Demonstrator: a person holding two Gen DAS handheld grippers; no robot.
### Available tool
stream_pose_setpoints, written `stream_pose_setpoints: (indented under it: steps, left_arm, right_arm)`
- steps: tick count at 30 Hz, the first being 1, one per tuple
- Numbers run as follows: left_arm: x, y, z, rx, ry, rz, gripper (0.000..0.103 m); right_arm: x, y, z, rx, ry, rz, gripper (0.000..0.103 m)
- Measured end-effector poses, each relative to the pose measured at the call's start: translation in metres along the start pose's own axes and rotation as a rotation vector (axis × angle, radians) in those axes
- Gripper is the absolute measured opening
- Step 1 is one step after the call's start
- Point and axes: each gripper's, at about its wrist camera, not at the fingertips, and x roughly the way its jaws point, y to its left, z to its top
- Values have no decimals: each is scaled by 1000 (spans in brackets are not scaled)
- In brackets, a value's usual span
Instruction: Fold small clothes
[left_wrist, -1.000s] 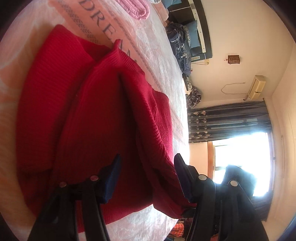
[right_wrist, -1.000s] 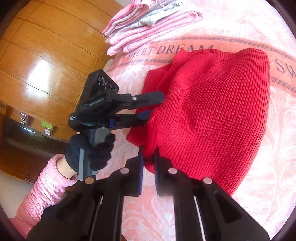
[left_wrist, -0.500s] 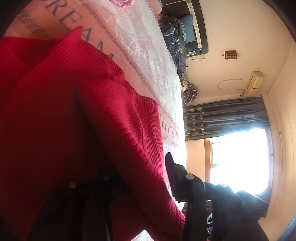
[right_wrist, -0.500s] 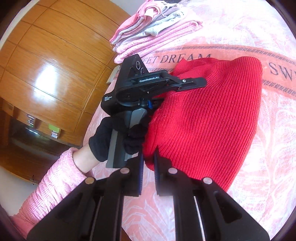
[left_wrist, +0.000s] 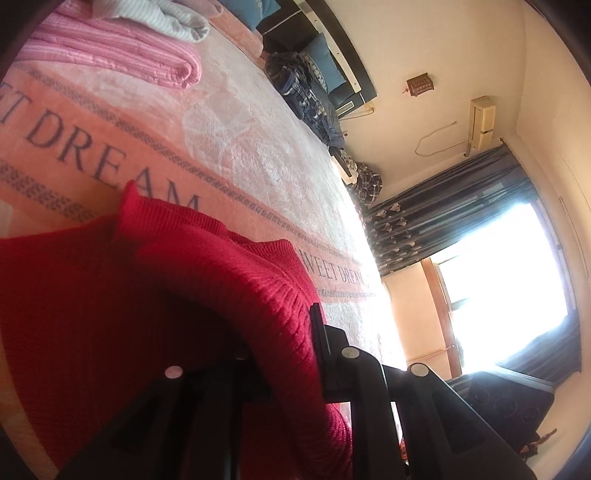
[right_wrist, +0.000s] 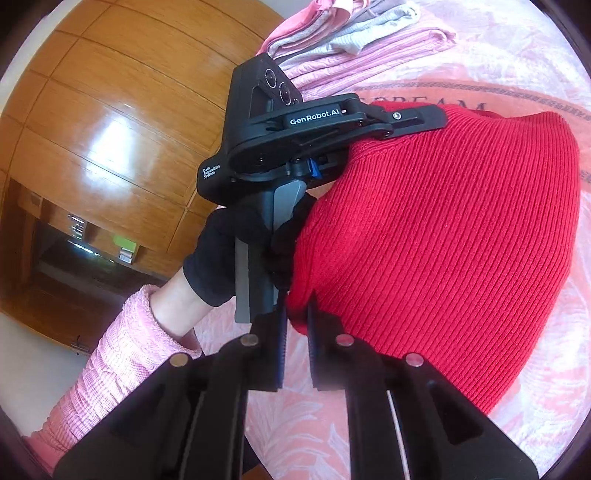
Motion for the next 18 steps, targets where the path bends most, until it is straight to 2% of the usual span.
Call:
stream_pose_setpoints:
  steps: [4, 7, 14, 16, 18]
  left_arm:
    - [-39, 10, 8, 23, -47, 15, 14]
    - [-54, 22, 8, 45, -55, 59, 14]
    - [-48, 67, -5, 18, -9, 145, 15]
    - [-49, 72, -9, 17, -8, 146, 17]
    - [-52, 74, -13, 6, -13, 139, 20]
  right_arm:
    - [29, 18, 11, -31, 16, 21, 8]
    - [55, 26, 15, -55, 45, -7, 8]
    - [108, 11, 7, -28, 124, -79, 9]
    - [117, 4, 4, -4, 149, -78, 17]
    - [118, 1, -1, 2, 162, -64, 20]
